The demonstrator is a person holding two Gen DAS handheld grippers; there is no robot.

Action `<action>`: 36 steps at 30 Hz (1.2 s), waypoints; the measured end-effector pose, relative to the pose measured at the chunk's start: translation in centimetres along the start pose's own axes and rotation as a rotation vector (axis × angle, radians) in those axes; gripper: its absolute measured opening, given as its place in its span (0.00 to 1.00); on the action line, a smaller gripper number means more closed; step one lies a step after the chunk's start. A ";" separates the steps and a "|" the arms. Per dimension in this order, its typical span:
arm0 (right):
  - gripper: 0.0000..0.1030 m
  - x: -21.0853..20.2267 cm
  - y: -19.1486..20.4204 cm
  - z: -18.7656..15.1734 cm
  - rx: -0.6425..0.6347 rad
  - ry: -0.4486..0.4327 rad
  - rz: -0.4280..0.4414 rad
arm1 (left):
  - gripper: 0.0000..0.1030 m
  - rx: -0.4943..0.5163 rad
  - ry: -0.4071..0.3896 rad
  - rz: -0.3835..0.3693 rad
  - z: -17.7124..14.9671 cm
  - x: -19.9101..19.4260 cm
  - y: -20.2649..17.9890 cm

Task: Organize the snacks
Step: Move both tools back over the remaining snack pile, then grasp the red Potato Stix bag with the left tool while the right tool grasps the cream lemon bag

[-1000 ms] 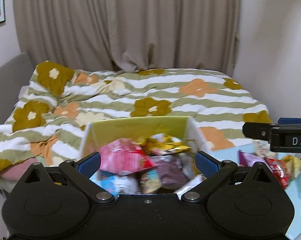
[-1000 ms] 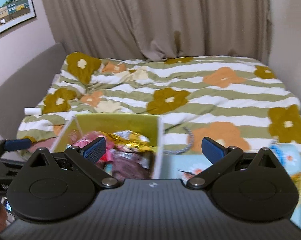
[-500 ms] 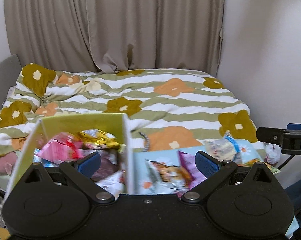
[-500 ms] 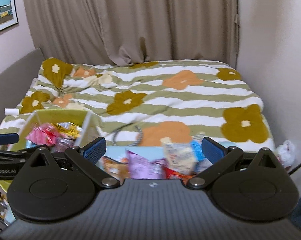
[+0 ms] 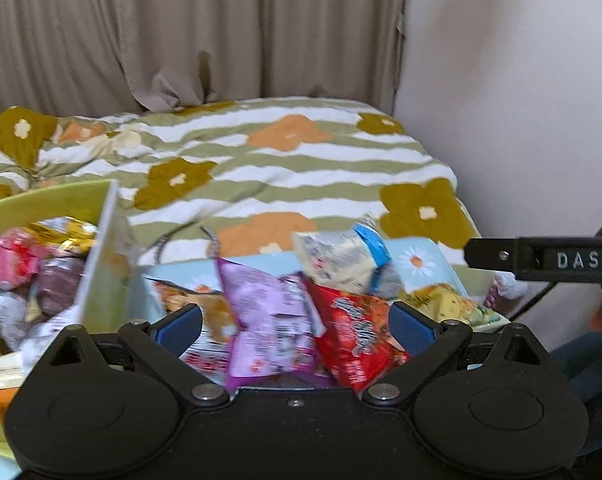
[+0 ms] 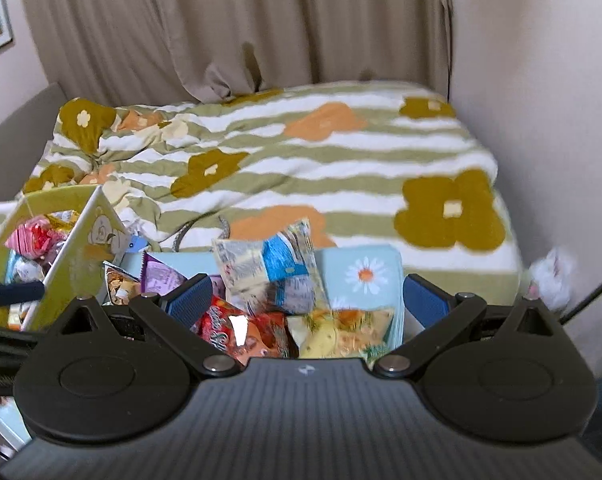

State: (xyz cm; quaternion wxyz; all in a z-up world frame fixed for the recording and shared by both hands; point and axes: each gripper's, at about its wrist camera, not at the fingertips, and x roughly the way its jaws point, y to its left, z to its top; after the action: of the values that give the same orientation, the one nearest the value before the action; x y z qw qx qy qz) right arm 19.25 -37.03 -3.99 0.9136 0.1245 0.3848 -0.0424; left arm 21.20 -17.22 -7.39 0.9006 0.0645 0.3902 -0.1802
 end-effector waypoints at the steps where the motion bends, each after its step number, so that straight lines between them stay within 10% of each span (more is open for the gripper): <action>1: 1.00 0.6 -0.8 -0.1 0.026 0.017 0.011 | 0.97 0.006 0.008 -0.006 -0.1 0.6 -0.5; 15: 1.00 7.5 -3.7 -2.0 0.053 0.144 0.034 | 0.90 0.076 0.139 -0.049 -1.6 9.3 -4.8; 36: 0.96 10.8 -3.4 -3.7 0.014 0.224 0.029 | 0.67 0.175 0.193 -0.048 -2.9 11.2 -6.2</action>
State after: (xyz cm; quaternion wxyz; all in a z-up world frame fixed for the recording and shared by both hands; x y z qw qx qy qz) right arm 23.64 -39.19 -14.87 0.8645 0.1404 0.4823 -0.0176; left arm 23.96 -25.27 -17.32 0.8454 0.1506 0.4590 -0.2279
